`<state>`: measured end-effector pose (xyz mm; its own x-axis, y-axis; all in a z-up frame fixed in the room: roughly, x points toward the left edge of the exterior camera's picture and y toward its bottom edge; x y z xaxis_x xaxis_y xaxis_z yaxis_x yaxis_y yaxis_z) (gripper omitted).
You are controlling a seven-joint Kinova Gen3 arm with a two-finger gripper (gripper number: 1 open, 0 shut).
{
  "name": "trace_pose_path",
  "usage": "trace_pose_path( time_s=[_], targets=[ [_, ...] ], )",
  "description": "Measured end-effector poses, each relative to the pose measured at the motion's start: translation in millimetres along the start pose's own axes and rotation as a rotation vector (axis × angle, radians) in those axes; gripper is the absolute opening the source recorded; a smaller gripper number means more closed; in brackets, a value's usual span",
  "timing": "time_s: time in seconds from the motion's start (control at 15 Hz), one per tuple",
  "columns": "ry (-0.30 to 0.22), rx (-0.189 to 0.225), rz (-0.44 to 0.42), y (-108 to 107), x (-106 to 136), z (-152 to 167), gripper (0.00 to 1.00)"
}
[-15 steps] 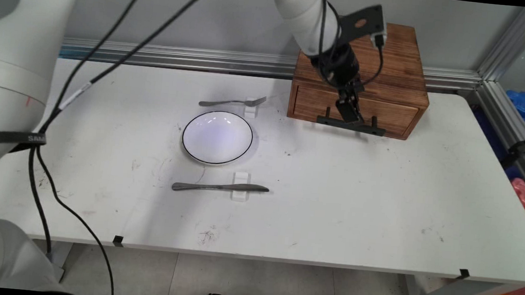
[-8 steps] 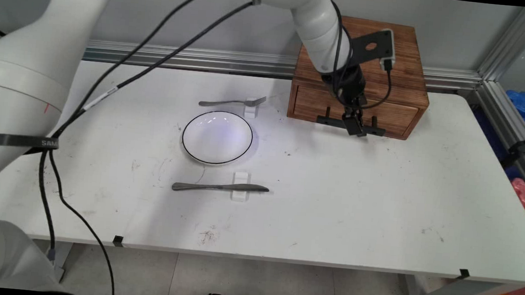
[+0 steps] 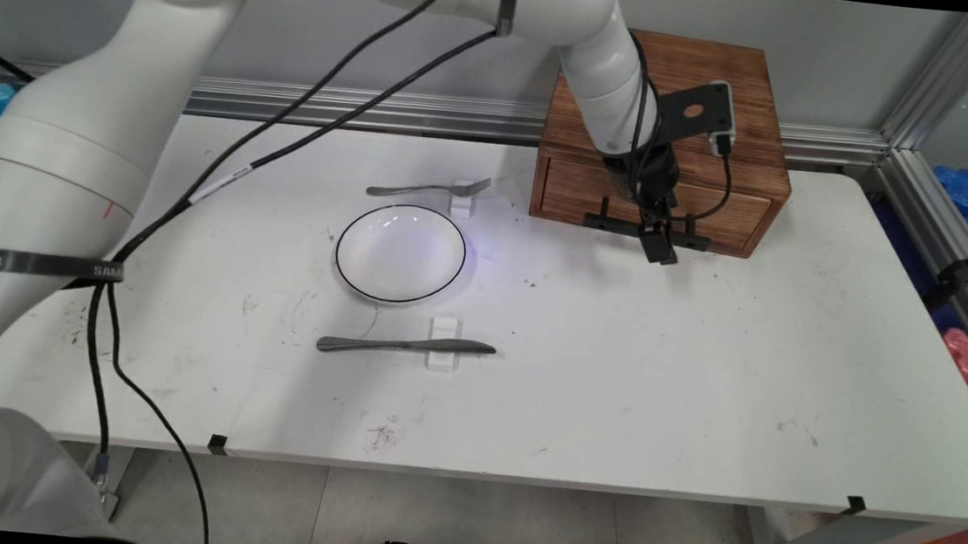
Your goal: Open the drawer
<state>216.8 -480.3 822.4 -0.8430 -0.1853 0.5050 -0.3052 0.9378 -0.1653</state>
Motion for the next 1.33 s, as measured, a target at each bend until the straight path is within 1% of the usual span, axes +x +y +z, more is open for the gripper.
trace_pose_path(
  time_s=[0.4,0.73,1.33],
  targets=[
    [-0.023,-0.008,-0.015,-3,-4,20,1.00],
    [-0.035,-0.015,-0.022,-4,-7,30,1.00],
    [-0.050,-0.037,-0.044,7,-9,39,1.00]
  ],
)
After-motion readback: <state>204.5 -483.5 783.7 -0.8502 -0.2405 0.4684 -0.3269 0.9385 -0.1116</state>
